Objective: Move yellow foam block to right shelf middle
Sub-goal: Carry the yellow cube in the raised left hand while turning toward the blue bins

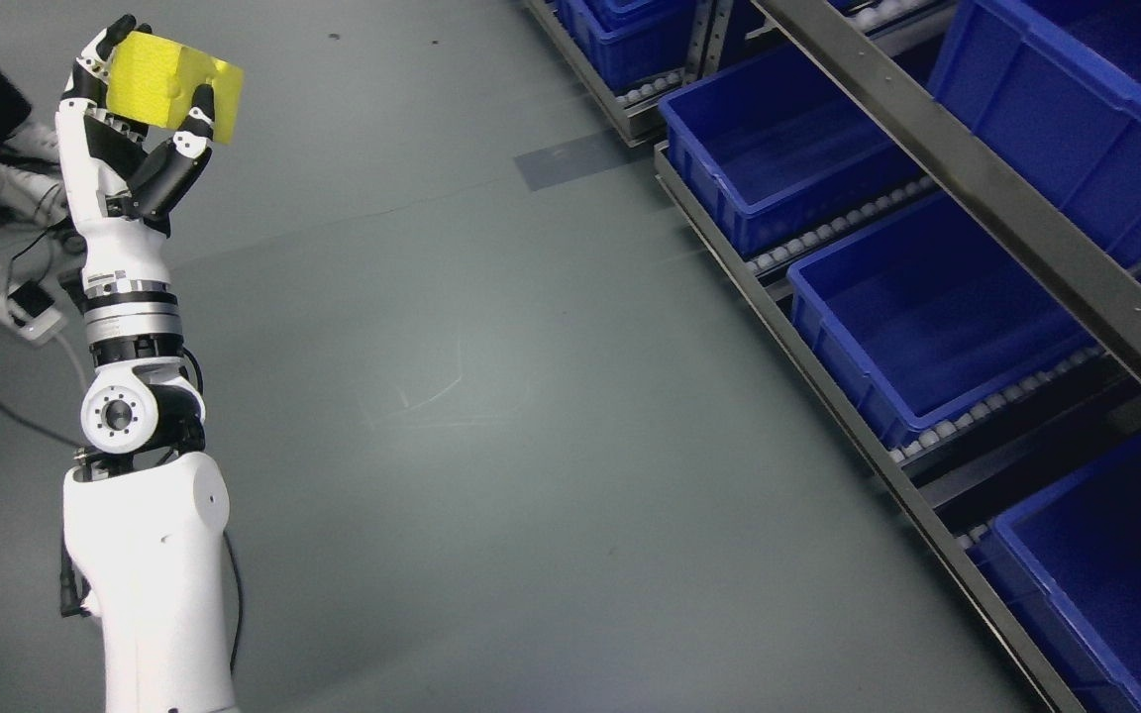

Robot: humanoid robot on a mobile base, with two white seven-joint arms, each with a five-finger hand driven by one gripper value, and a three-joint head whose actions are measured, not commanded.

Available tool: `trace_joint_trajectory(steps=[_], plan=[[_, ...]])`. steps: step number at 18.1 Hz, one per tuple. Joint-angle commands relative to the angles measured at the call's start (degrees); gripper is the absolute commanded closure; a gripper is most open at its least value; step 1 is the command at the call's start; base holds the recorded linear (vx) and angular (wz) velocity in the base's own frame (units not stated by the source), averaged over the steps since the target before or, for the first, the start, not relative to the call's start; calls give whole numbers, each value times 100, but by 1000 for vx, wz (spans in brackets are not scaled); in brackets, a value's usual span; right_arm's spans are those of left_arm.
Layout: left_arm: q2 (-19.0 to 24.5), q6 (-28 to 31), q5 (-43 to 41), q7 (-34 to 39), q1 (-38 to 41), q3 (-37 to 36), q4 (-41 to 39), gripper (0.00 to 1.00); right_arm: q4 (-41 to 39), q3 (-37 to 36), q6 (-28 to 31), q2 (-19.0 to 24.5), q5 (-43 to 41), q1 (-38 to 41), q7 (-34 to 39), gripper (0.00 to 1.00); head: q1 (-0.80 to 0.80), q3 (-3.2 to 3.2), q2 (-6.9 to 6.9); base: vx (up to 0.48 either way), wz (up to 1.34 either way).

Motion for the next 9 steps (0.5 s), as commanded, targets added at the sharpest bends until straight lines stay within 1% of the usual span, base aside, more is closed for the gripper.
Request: trace_joint_trajectory(steps=[1, 7, 9], plan=[[100, 4, -31, -2, -18, -10, -51, 69, -100, 0, 4, -100, -34, -8, -3, 0, 0, 0, 0, 319, -586], [100, 74, -31, -2, -62, -10, -51, 69, -100, 0, 4, -100, -34, -17, -3, 0, 0, 0, 0, 293, -609], [100, 57, -22, -19, -53, -176, -77, 69, -100, 0, 4, -100, -34, -8, -3, 0, 0, 0, 0, 270, -551]])
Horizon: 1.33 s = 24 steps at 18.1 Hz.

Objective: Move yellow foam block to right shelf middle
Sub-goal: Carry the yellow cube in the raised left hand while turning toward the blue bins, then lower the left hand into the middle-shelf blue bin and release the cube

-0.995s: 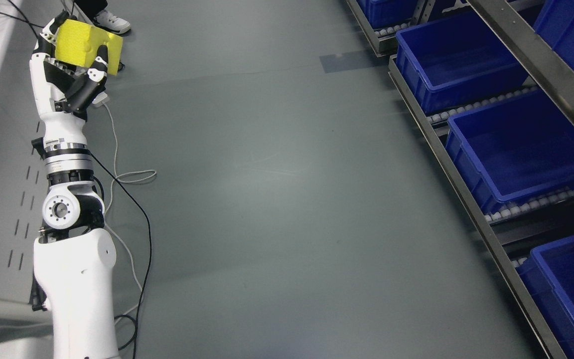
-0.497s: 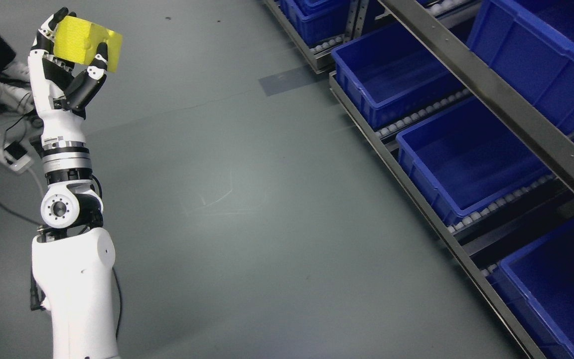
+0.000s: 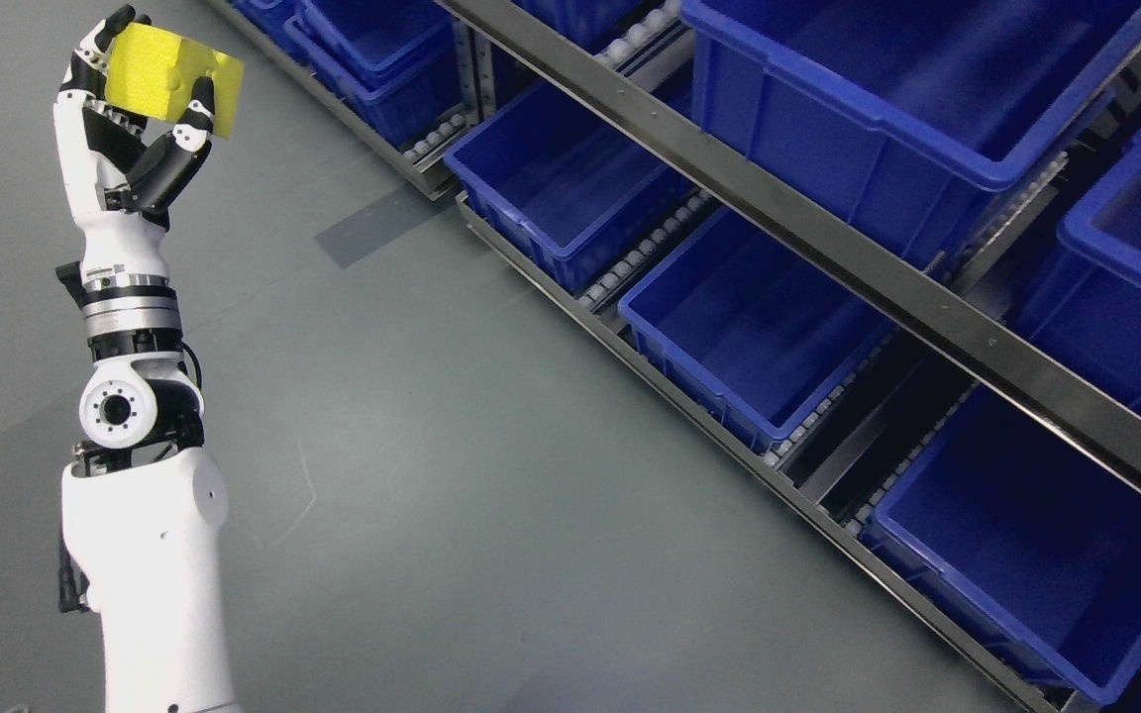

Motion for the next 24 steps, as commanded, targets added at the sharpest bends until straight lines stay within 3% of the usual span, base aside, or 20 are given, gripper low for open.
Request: trace_joint_trajectory(steps=[1, 12, 17, 19, 23, 24], plan=[[100, -17, 4, -44, -9, -242, -88, 69, -100, 0, 4, -100, -5, -9, -2, 0, 0, 0, 0, 297, -544], [100, -184, 12, -984, -35, -726, -1441, 69, -100, 0, 4, -100, -5, -18, -2, 0, 0, 0, 0, 220, -424], [100, -124, 12, -1029, -737, -858, -1750, 69, -100, 0, 4, -100, -5, -9, -2, 0, 0, 0, 0, 115, -527], [100, 400, 12, -1090, -967, -1243, -1741, 69, -100, 0, 4, -100, -5, -9, -2, 0, 0, 0, 0, 84, -431], [100, 2702, -57, -1064, -1142, -1877, -1435, 68, -100, 0, 4, -100, -5, -18, -2, 0, 0, 0, 1, 61, -305], [100, 2977, -232, -1064, -1256, -1895, -1216, 66, -100, 0, 4, -100, -14, -9, -2, 0, 0, 0, 1, 41, -187]])
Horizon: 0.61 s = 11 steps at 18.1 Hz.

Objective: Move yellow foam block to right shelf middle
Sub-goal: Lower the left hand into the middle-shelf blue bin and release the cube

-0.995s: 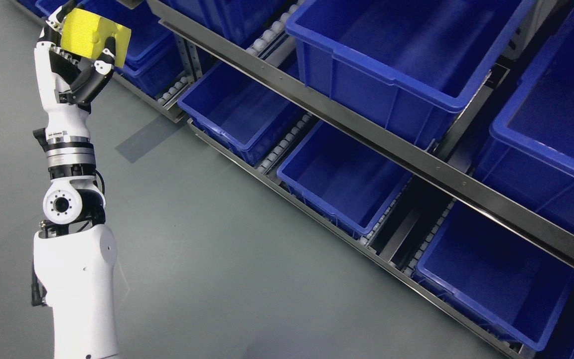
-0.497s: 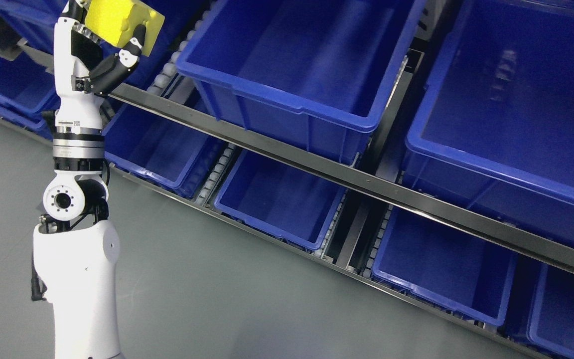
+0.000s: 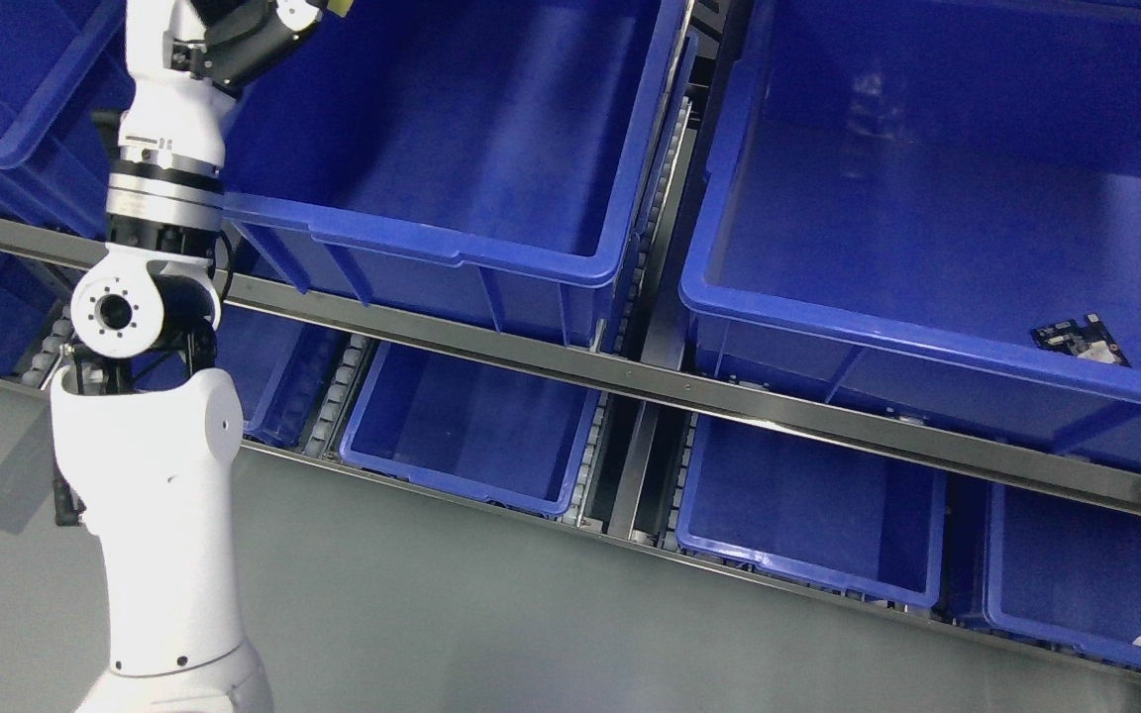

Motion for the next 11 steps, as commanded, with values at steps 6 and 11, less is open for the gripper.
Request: trace_joint_trajectory(steps=[6, 11], plan=[[100, 1721, -652, 23, -845, -929, 1039, 37, -100, 0, 4, -100, 0, -18, -2, 0, 0, 0, 0, 10, -56], [100, 1819, -819, 49, -968, -1141, 1216, 0, -100, 0, 4, -100, 0, -9, -2, 0, 0, 0, 0, -5, 18]])
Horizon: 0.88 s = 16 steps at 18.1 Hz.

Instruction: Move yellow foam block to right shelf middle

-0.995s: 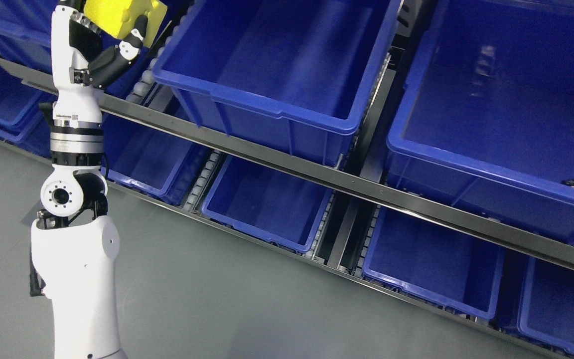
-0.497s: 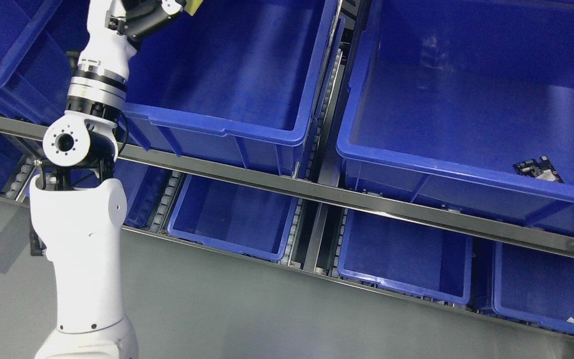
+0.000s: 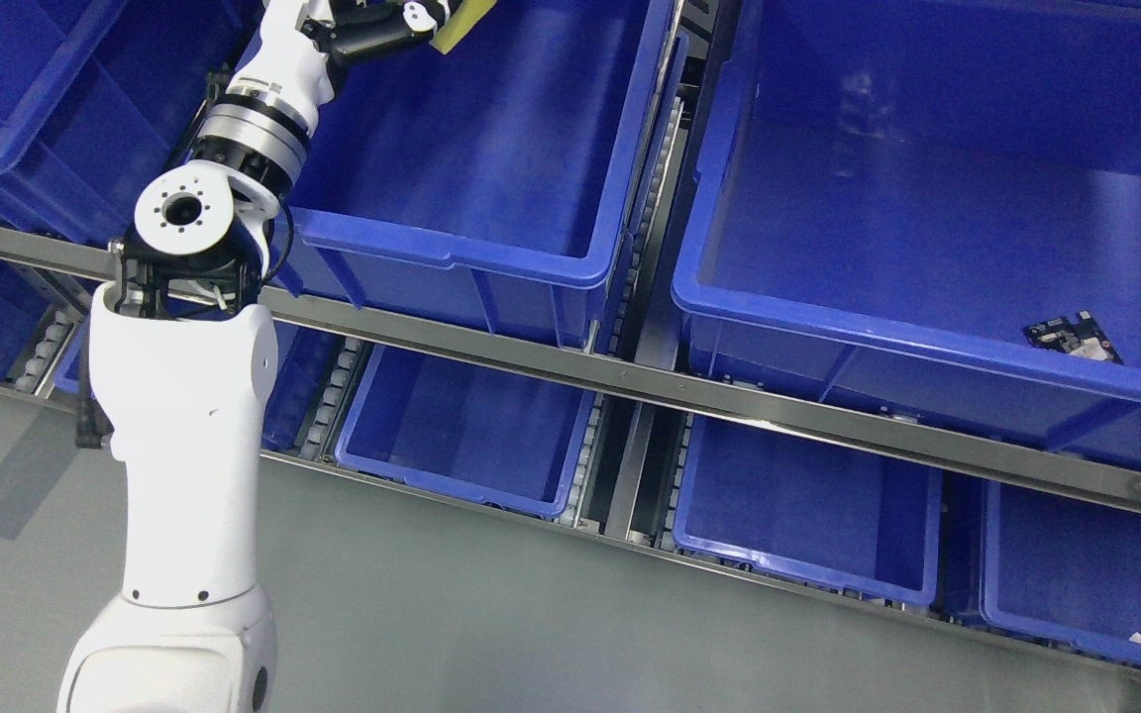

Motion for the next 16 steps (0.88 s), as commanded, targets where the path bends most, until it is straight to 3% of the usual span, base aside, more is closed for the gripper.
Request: trace_joint_trajectory(steps=[1, 4, 8, 11, 16], plan=[[100, 23, -209, 22, -209, -481, 547, 0, -100, 0, 4, -100, 0, -9, -2, 0, 0, 0, 0, 0, 0], [100, -318, -201, 13, -183, -402, 381, 0, -100, 0, 4, -100, 0, -9, -2, 0, 0, 0, 0, 0, 0], [100, -2048, -201, 30, 256, -314, -49, 0, -100, 0, 4, -100, 0, -9, -2, 0, 0, 0, 0, 0, 0], [100, -2192, -183, 83, 747, -235, -743, 0, -100, 0, 4, -100, 0, -9, -2, 0, 0, 0, 0, 0, 0], [100, -2341, -148, 74, 1477, 82, -1131, 0, -100, 0, 4, -100, 0, -18, -2, 0, 0, 0, 0, 0, 0]])
